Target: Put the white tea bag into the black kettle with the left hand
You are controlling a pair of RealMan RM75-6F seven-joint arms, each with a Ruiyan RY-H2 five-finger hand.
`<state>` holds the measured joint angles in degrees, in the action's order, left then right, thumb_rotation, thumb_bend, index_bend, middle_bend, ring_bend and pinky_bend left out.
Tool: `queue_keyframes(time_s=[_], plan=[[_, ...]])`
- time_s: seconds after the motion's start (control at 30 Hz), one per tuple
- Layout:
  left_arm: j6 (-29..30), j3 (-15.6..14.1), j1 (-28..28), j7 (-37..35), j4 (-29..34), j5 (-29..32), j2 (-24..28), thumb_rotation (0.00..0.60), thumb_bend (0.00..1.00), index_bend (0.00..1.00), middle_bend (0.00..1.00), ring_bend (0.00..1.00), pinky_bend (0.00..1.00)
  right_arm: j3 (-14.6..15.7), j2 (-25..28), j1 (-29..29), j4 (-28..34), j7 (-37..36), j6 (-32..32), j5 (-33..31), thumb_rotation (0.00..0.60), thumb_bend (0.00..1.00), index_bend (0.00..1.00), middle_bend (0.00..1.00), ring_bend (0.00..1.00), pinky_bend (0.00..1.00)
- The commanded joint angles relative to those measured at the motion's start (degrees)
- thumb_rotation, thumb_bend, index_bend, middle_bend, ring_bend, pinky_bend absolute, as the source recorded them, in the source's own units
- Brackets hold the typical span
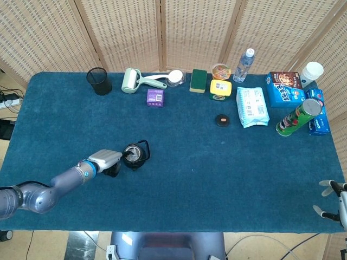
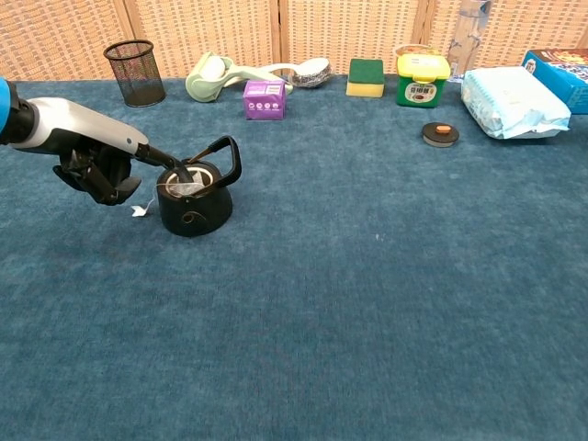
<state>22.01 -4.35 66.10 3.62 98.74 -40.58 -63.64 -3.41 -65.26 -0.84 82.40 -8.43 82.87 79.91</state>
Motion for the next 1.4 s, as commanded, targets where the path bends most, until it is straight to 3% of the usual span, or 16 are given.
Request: queue_keyframes(time_s=[0.03,0.33,0.5,0.73,0.9,1.07,1.13,1.2,1.4], plan=[[-0.1,-0.5,0.6,0.0,0.0,0.1,-0.2,0.600,1.00,0.00,1.00,1.00,0.95,0.0,-0.2,-0.1,-0.2,-0.1,0.0,0.0,0.600,0.10,0.35,0.50,0.34,0.40],[-0.9,-1.0,1.6,-1.5,0.6,-0.6,-0.1,0.600,1.00,0.00,1.00,1.00,0.95,-0.1,-0.3,-0.4,-0.4,-0.2,0.2,-0.1,0.600,0.10,0.35,0.50,0.34,0.40],[2.6,0.4,-0.3,-2.8,2.7,-2.9,1.6,0.600,1.00,0.00,1.00,1.00,0.95,-0.1,-0.1,-0.4,0.0,0.2,0.2,0.0,0.600,0.10,0.35,0.50,0.34,0.40],[18.3,2.7,-9.1,-3.9,8.3,-10.3,4.5,0.600,0.93,0.00,1.00,1.00,0.95,-0.3,0.0,0.1,0.6,1.2,-0.3,0.3,0.600,0.10,0.35,0.50,0.34,0.40],[35.3,3.1,-17.9,-2.3,9.9,-16.1,3.8,0.600,0.77,0.00,1.00,0.99,0.93,-0.6,-0.3,1.0,1.6,2.6,-0.3,1.3,0.600,0.10,0.35,0.50,0.34,0.40],[46.0,2.5,-25.6,-2.6,10.1,-20.5,4.0,0.600,0.67,0.00,1.00,0.89,0.87,-0.8,-0.5,1.9,2.6,4.3,-0.3,2.3,0.600,0.10,0.34,0.47,0.34,0.40],[49.6,1.6,-28.8,-2.3,9.4,-22.3,3.8,0.600,0.63,0.00,0.94,0.80,0.82,-1.0,-0.7,2.1,2.9,4.9,0.1,2.6,0.600,0.10,0.33,0.44,0.33,0.40],[52.2,0.8,-31.5,-2.5,8.6,-23.7,3.6,0.600,0.59,0.00,0.78,0.66,0.73,-1.2,-0.8,2.3,3.1,5.3,0.4,2.8,0.600,0.10,0.32,0.41,0.32,0.39],[60.9,-1.0,-40.2,-3.4,4.2,-28.1,1.9,0.600,0.52,0.00,0.45,0.36,0.54,-1.8,-1.3,3.8,4.7,7.9,1.1,4.9,0.600,0.10,0.29,0.37,0.26,0.33]])
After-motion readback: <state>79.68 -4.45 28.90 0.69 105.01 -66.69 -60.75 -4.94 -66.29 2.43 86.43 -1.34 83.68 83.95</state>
